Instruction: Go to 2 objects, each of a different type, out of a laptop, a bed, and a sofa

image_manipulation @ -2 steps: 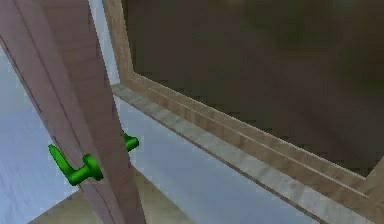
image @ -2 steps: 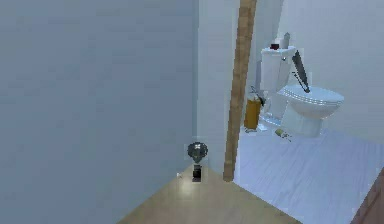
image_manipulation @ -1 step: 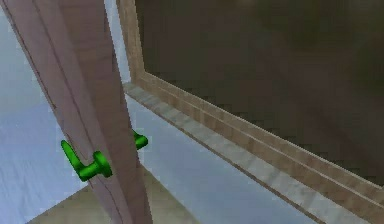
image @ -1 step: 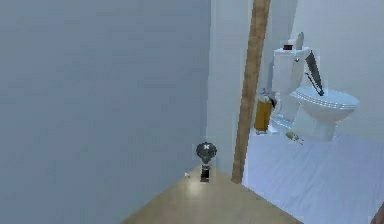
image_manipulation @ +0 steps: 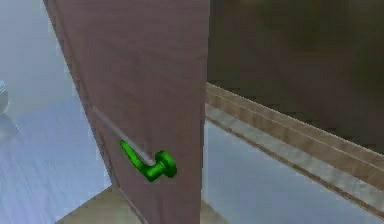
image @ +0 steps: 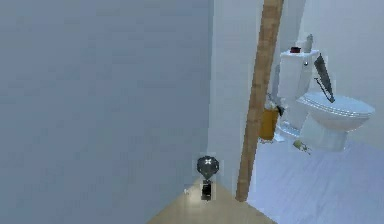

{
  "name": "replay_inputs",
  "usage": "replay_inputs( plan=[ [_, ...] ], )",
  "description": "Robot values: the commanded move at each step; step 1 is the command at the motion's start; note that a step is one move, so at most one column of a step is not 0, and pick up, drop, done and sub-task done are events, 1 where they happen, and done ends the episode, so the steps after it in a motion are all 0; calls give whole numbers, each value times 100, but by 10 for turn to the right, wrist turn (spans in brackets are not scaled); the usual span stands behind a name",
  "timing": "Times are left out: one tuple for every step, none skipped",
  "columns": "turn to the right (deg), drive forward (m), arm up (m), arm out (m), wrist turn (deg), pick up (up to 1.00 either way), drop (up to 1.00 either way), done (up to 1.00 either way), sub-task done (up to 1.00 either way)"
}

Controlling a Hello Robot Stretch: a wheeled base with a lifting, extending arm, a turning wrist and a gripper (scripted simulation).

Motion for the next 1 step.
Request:
replay_inputs(
  plan=[
    [-450,0,0,0,0,0,0,0,0]
  ],
)
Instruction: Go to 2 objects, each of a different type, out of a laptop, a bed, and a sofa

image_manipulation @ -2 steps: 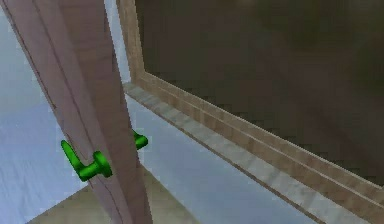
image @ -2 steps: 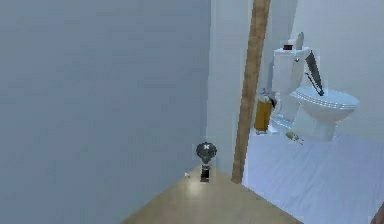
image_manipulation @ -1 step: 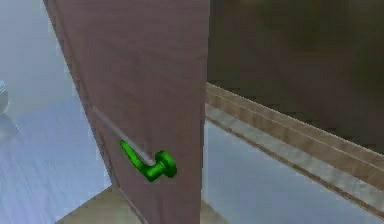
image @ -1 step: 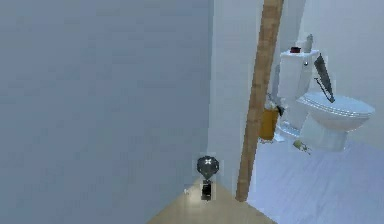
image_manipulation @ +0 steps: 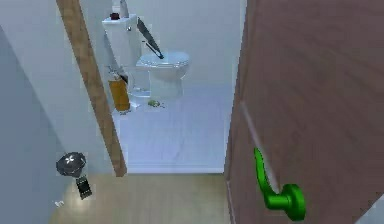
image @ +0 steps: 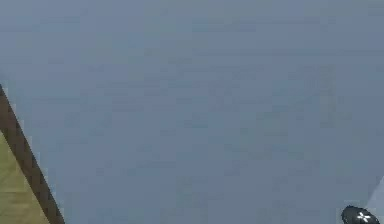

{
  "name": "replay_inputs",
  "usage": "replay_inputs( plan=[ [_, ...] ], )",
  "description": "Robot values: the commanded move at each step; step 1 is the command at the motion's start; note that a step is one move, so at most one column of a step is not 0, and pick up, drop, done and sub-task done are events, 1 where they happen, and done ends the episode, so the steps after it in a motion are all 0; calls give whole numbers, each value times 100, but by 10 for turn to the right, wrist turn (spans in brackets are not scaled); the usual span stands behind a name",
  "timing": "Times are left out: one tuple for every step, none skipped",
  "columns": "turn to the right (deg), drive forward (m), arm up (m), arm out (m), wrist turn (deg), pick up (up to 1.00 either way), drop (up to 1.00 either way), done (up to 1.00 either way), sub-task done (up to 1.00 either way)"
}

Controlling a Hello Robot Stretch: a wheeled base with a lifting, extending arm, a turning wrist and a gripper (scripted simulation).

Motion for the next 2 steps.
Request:
replay_inputs(
  plan=[
    [-450,0,0,0,0,0,0,0,0],
    [-150,0,0,0,0,0,0,0,0]
  ],
)
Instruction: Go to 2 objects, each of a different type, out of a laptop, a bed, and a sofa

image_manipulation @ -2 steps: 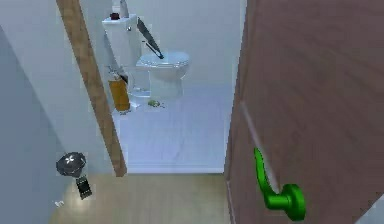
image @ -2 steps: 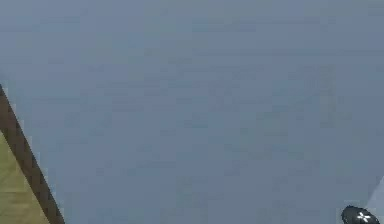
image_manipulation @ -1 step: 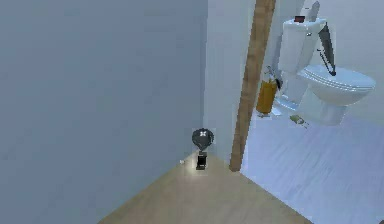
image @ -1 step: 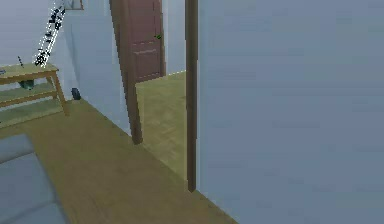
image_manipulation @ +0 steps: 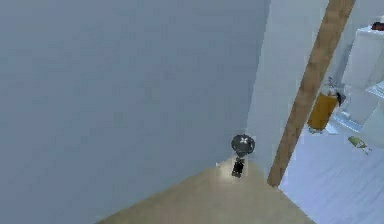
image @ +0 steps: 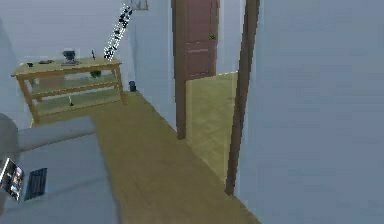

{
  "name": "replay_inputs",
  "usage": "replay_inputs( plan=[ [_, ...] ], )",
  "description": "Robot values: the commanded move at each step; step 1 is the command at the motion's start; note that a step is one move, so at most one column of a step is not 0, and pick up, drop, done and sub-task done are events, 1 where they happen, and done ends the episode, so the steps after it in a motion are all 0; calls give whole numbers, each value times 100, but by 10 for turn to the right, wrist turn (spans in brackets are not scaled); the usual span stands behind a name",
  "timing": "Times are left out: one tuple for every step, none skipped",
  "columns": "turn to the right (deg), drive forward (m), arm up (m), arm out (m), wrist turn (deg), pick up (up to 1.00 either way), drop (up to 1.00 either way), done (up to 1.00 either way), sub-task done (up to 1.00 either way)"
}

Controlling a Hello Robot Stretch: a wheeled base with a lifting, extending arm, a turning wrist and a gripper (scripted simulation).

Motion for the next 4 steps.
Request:
replay_inputs(
  plan=[
    [0,65,0,0,0,0,0,0,0],
    [-150,0,0,0,0,0,0,0,0],
    [0,45,0,0,0,0,0,0,0],
    [-450,0,0,0,0,0,0,0,0]
  ],
)
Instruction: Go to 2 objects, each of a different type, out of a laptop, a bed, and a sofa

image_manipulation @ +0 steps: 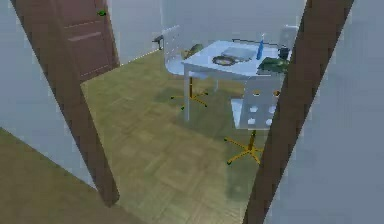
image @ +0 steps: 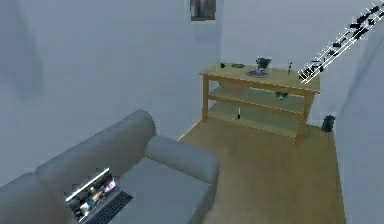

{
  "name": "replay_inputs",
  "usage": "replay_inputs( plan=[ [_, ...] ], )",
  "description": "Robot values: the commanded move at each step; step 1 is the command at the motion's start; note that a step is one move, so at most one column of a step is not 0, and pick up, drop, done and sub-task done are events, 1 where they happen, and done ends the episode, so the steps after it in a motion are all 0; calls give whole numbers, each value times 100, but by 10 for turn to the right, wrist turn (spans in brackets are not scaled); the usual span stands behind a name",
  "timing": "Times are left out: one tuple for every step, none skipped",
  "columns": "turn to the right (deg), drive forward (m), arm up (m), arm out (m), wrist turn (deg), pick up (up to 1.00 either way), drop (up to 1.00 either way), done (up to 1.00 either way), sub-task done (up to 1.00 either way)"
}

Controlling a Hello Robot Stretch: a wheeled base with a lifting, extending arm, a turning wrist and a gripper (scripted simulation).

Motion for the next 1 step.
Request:
replay_inputs(
  plan=[
    [-300,0,0,0,0,0,0,0,0]
  ],
)
